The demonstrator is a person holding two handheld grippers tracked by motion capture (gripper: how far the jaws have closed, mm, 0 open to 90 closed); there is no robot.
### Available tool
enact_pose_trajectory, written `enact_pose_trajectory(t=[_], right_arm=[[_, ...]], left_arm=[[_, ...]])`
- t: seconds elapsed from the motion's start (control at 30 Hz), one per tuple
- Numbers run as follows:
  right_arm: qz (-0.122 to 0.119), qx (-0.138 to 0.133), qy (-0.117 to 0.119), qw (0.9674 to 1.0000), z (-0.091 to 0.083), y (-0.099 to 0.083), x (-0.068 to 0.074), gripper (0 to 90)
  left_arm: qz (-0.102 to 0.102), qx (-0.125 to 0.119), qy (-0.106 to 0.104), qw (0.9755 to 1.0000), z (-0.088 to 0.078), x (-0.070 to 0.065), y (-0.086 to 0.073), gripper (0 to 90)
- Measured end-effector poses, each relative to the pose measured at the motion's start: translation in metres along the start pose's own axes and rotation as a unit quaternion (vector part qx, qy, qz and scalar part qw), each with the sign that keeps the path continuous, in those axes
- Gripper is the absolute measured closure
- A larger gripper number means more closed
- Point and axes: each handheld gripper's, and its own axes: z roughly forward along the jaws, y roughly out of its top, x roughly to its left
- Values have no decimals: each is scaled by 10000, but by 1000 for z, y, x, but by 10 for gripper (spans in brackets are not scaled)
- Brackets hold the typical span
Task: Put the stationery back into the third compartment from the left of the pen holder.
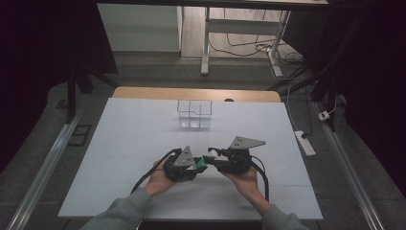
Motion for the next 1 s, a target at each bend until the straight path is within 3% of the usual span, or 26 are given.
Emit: enact_pose_trajectory(t=[0.13, 0.23, 0.4, 0.73, 1.0], right_arm=[[-261, 20, 25, 9997, 0, 1, 5, 624], [-322, 8, 48, 9995, -1, 2, 7, 632], [-397, 11, 31, 9992, -1, 2, 9, 641], [-480, -123, -200, 9986, -9, 4, 6, 645], [-485, -239, -349, 9979, -16, 8, 2, 645]], left_arm=[[82, 24, 11, 10000, 1, -1, 0, 641], [63, 15, 29, 10000, 0, -1, 0, 635], [-79, 2, 6, 10000, 0, 1, 0, 604], [-330, 123, 150, 9993, -5, 6, -3, 374], [-578, 268, 327, 9974, -27, 12, -21, 356]])
